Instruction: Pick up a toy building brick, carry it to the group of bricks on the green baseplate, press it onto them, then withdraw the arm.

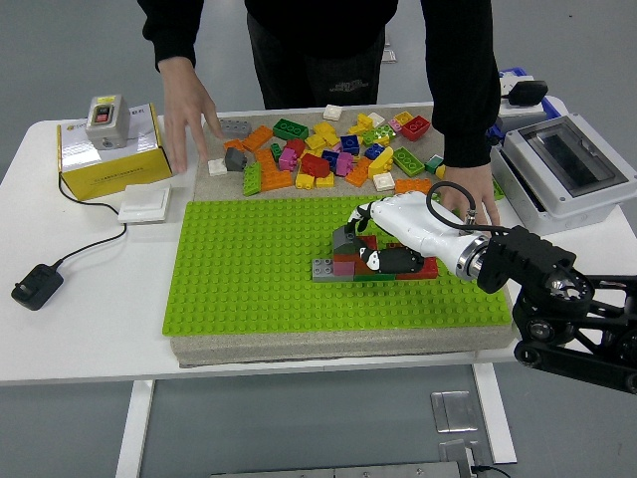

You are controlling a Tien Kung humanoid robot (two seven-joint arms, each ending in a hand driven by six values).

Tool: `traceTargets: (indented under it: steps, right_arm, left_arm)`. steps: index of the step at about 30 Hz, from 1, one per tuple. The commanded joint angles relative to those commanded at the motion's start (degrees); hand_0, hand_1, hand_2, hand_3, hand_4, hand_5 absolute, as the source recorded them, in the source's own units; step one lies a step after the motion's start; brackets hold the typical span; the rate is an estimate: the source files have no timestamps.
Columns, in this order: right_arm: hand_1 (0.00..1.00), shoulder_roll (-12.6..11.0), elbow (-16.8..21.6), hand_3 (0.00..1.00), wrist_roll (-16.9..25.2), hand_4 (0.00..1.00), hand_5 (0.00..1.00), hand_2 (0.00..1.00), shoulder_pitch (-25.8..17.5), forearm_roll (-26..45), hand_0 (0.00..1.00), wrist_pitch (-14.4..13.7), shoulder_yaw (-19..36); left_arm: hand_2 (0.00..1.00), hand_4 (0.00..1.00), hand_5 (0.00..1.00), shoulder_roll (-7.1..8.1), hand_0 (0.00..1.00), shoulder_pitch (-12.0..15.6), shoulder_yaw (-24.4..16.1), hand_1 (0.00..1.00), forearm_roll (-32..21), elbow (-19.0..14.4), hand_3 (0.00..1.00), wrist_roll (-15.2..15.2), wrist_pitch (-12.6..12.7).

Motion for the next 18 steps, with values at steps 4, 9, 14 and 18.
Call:
traceTargets:
  steps: [4,9,14,18]
  right_arm:
    - [0.1,-0.1,0.0,0.688,0.1,0.368,0.461,0.651,0.0,0.1,0.037,-0.1,0.2]
    - [0.098,-0.2,0.1,0.688,-0.1,0.367,0.46,0.653,-0.1,-0.1,0.037,-0.1,0.8]
    - [0.099,-0.9,0.5,0.688,-0.6,0.367,0.461,0.653,-0.8,-0.9,0.037,0.0,2.7]
    - [0.099,-1.8,0.9,0.688,-1.1,0.367,0.461,0.653,-2.1,-1.9,0.037,0.2,6.3]
  left_arm:
    - [0.509,0.158,0.711,-0.01,0.69,0.0,-0.2,0.65,0.2,0.0,0.63,0.0,0.0]
    - [0.509,0.157,0.71,-0.04,0.69,0.0,-0.3,0.65,0.3,0.0,0.63,0.1,0.0]
    - [0.509,0.157,0.71,-0.02,0.69,0.1,-0.5,0.65,0.4,0.0,0.629,0.2,-0.1]
    - [0.509,0.157,0.71,-0.01,0.69,0.1,-0.5,0.65,0.4,0.0,0.629,0.3,-0.1]
